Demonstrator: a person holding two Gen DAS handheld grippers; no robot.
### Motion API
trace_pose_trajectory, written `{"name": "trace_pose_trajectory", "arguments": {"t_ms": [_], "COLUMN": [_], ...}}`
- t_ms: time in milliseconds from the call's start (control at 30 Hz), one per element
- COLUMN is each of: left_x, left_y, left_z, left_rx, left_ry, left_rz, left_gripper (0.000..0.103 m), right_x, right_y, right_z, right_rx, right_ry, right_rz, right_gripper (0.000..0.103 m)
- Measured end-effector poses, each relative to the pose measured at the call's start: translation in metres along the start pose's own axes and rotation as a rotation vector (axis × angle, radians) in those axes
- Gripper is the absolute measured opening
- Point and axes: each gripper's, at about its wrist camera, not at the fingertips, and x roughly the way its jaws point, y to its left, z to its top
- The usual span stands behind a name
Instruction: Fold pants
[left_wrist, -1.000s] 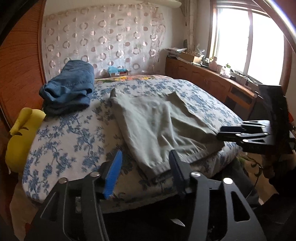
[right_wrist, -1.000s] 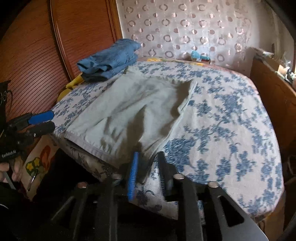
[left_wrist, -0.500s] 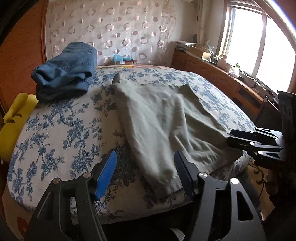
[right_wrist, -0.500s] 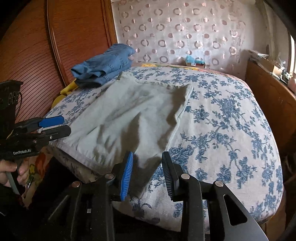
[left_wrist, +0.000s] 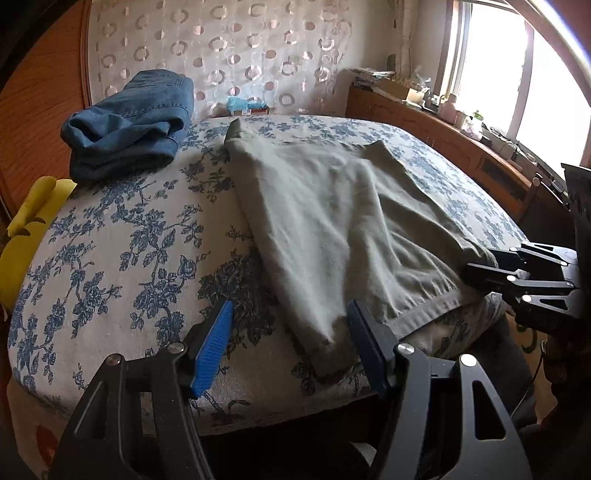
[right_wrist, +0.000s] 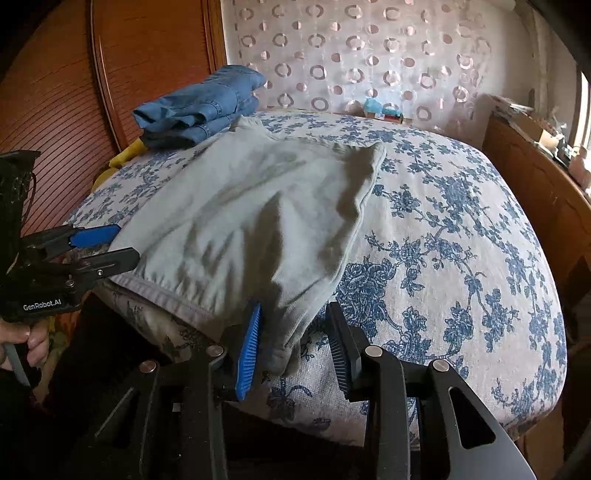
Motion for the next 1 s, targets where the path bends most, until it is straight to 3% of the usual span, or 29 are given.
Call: {"name": "trace_pose_trajectory", "arguments": {"t_ms": [200, 333, 500, 533, 767, 800, 867, 1000], "left_x": [-0.002, -0.005, -0.007, -0.007, -0.008, -0.008, -0.009, -0.015], "left_y": [-0.002, -0.008, -0.009, -0.008, -0.008, -0.008, -0.008, -0.013], "left_z": [0.000, -0.002, -0.005, -0.006, -0.008, -0.009, -0.008, -0.006], "left_rx": [0.003, 0.009, 0.000, -0.009, -0.036, -0.037, -0.043, -0.023], "left_ry": [0.000, 0.004, 0.000, 0.000, -0.004, -0.005, -0.003, -0.020], "left_rz": [-0.028, -0.057, -0.077, -0.084, -0.103, -0.110, -0.138, -0.124], "left_gripper": [0.053, 0.036, 0.033, 0.033, 0.033, 0.030, 0.012, 0.010], "right_x": [0.001, 0.000, -0.001, -0.001, -0.001, -0.001, -0.001, -0.001], "right_y": [0.000, -0.001, -0.002, -0.003, 0.001, 0.001, 0.001, -0.002], "right_z": [-0.001, -0.003, -0.005, -0.005, -0.006, -0.006, -0.006, -0.006], "right_rx": [0.003, 0.009, -0.001, 0.003, -0.011, -0.010, -0.003, 0.014], "right_ry": [-0.003, -0.009, -0.014, -0.014, -0.017, -0.017, -0.018, -0.022], "right_rz": [0.000, 0.008, 0.023, 0.028, 0.058, 0.067, 0.080, 0.095], "right_gripper": [0.036, 0.036, 0.036, 0.030, 0.017, 0.015, 0.013, 0.010]}}
